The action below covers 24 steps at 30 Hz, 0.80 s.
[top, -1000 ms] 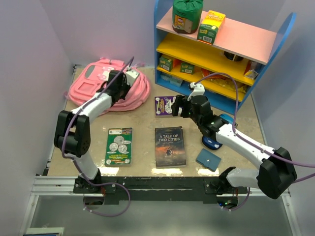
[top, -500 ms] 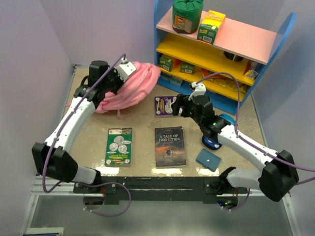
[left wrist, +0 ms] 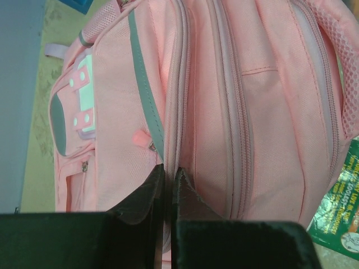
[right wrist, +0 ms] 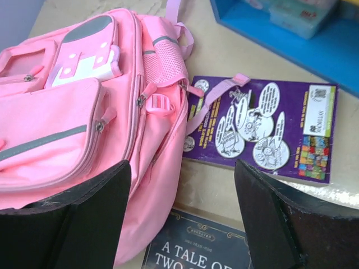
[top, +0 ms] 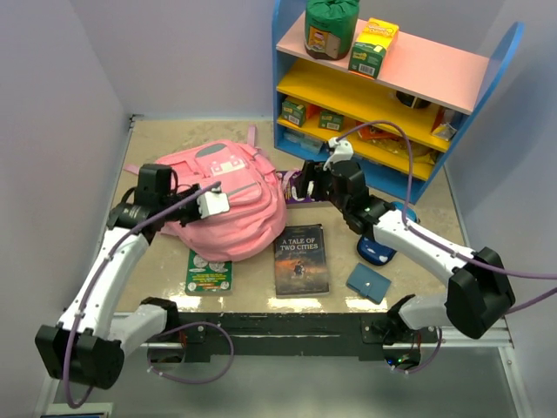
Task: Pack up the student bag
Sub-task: Place the student bag at the center of the board.
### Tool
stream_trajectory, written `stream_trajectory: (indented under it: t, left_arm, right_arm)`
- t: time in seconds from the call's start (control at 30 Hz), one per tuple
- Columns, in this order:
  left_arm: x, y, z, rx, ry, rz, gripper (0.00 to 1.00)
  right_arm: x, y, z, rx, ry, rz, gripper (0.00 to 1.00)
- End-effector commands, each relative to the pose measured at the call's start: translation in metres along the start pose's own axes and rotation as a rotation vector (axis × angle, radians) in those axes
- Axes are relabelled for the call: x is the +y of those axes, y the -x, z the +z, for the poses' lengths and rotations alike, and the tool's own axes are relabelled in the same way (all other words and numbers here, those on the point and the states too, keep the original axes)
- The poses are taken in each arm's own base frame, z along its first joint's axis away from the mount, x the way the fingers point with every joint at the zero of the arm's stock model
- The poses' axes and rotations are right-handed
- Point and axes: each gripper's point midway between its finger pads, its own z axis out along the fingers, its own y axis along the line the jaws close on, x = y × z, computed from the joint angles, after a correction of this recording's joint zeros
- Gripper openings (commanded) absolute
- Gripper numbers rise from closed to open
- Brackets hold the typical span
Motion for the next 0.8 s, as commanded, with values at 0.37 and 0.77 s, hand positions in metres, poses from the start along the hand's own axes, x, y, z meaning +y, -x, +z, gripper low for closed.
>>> stream_trajectory:
  t: [0.37,0.77]
  left_arm:
    - [-0.051,-0.018,-0.037,-0.026,0.057,0.175,0.0]
    - [-0.059,0.006,-0.02,-0.164,-0.067,-0.105,0.81]
  right_arm:
    - [0.067,-0.104,0.006,0.144,0.139,-0.027,0.72]
    - [0.101,-0.2,-0.028,0.293,0.269,0.014,0.56]
